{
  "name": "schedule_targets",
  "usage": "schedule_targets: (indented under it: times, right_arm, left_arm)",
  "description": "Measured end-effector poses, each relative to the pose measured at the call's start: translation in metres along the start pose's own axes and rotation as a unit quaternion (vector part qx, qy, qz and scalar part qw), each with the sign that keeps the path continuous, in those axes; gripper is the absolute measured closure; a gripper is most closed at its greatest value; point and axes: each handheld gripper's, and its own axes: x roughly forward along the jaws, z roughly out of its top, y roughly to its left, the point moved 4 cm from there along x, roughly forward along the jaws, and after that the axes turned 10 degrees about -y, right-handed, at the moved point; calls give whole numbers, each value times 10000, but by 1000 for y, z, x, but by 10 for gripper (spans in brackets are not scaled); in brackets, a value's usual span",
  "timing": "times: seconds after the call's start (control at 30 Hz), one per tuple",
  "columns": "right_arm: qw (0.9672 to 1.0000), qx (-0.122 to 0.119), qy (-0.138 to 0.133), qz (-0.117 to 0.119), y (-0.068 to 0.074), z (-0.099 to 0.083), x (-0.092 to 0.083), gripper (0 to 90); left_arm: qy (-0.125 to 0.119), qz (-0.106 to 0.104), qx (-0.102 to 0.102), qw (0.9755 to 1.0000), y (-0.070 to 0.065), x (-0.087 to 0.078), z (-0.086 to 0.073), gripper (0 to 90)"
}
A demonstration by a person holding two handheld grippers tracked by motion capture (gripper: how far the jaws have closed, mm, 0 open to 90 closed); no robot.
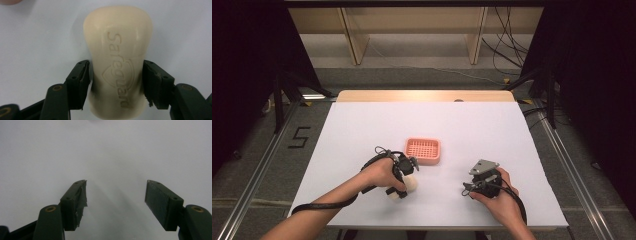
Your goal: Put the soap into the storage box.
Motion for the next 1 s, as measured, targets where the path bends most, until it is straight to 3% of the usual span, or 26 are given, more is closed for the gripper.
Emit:
schedule_targets:
  times: [0.1, 0.3, 0.6, 0.87, 1.0]
  right_arm:
    - [10000, -10, 1, 1, 0, 0, 0, 346]
    - [10000, 45, 31, 20, 1, 0, 0, 346]
    - [10000, -41, 3, -10, 0, 0, 1, 346]
    - [10000, 33, 14, 5, 1, -1, 1, 346]
    - [10000, -30, 2, 7, 0, -1, 1, 346]
  left_arm:
    - [53, 8, 82, 10000, 0, -1, 1, 447]
    - [-3, 35, 47, 10000, 0, -1, 0, 455]
    - [-66, 44, 280, 9996, -1, -4, -1, 461]
    - [-62, 74, 552, 9984, -2, -10, -1, 465]
    - [-116, 63, 552, 9984, -1, -11, 0, 466]
